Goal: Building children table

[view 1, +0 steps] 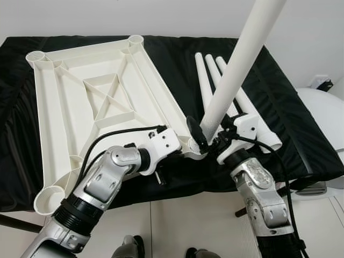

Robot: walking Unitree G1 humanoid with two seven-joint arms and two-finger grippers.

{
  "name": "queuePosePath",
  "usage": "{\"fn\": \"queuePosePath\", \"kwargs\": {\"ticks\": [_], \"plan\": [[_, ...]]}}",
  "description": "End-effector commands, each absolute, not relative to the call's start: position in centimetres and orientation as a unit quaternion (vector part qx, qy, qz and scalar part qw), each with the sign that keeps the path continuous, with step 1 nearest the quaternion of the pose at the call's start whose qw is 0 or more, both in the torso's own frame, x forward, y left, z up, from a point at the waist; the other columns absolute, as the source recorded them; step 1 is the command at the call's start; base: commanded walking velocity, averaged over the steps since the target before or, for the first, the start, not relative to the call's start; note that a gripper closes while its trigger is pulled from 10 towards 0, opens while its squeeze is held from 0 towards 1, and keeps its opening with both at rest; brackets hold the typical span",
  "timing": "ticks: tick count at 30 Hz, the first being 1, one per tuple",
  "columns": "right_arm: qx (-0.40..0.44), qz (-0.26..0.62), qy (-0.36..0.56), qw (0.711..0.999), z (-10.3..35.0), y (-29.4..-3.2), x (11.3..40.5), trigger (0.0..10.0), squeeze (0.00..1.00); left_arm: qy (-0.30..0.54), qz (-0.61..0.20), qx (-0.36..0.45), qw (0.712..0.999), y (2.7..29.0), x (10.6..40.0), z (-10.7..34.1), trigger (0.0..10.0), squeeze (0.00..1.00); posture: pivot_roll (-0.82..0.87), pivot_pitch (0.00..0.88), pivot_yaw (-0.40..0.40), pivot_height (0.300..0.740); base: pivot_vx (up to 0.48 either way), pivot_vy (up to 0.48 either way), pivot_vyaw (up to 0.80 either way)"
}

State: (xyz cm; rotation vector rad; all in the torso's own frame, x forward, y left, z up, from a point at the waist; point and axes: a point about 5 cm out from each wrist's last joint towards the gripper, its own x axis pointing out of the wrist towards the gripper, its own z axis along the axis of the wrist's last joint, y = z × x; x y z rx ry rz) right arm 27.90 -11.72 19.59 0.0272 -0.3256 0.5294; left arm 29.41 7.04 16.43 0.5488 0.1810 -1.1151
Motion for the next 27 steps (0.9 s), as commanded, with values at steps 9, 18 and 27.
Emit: {"fn": "queuePosePath", "kwargs": {"ticks": [9,18,27], "plan": [[-0.001,0.300,-0.139,0.944,18.9,-13.1,28.3,10.0,0.00,0.129,-0.519,0.254,0.806,7.1,29.0,14.4,10.0,0.00,-0.03,0.162,-0.026,0.740,0.000,0.000,0.00],[-0.023,0.354,-0.123,0.927,18.9,-13.9,28.6,10.0,0.00,0.130,-0.520,0.256,0.805,7.2,29.1,14.3,10.0,0.00,-0.03,0.164,-0.028,0.740,0.000,0.000,0.00],[-0.043,0.409,-0.107,0.905,19.1,-14.6,29.2,10.0,0.00,0.133,-0.518,0.255,0.806,7.3,29.0,14.2,10.0,0.00,-0.03,0.177,-0.030,0.740,0.000,0.000,0.00]]}}
